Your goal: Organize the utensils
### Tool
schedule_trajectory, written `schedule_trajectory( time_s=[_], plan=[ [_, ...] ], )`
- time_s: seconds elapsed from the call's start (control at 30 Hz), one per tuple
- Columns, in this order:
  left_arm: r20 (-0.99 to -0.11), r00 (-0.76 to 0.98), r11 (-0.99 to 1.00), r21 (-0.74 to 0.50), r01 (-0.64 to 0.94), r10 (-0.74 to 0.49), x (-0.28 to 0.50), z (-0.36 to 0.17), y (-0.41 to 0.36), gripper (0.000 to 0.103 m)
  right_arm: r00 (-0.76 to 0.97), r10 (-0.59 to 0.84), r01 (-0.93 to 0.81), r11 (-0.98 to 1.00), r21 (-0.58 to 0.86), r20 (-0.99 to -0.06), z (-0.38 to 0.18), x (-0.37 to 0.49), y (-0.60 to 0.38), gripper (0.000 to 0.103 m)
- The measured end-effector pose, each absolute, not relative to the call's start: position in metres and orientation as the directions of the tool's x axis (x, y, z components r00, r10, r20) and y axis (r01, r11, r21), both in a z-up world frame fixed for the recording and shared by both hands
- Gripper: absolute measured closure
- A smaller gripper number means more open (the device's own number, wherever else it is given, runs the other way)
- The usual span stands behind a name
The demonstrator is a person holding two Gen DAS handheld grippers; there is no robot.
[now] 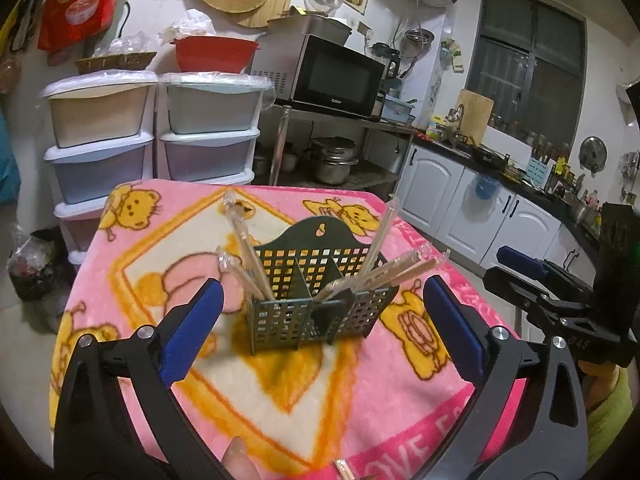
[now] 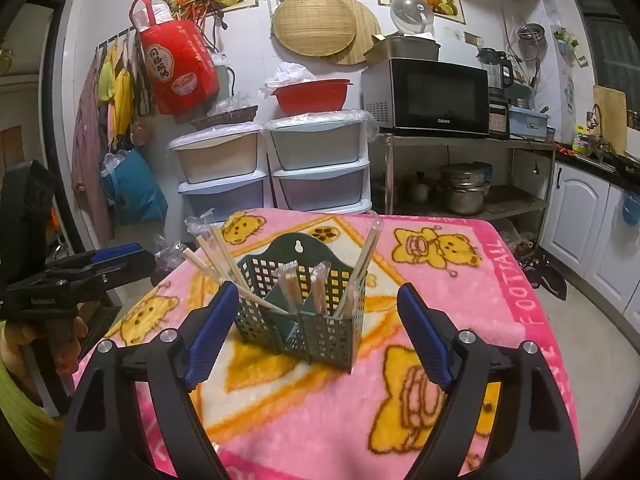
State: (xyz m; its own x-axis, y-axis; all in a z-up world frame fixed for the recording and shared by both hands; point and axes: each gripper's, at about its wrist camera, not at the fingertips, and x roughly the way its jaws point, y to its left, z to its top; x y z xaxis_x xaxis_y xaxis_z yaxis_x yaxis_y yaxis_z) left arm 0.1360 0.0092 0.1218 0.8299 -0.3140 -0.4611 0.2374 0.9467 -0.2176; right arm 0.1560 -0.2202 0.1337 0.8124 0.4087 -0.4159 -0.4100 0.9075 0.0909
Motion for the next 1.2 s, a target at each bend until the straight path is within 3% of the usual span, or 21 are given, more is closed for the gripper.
schedule_trajectory(
  time_s=[0.67,1.2],
  plan=[
    [-0.51,0.808,0.948,-0.264,0.179,-0.294,0.11,0.074,0.025,0.011,0.796,0.385,-0.394,0.915,0.084,-0.466,0.086,0.128,-0.219,0.017],
    [-0.497,0.835,0.966,-0.211,0.149,-0.238,0.091,0.038,0.026,0.011,0.776,0.373,-0.367,0.923,0.117,-0.509,0.045,0.118,-0.22,0.015]
  ],
)
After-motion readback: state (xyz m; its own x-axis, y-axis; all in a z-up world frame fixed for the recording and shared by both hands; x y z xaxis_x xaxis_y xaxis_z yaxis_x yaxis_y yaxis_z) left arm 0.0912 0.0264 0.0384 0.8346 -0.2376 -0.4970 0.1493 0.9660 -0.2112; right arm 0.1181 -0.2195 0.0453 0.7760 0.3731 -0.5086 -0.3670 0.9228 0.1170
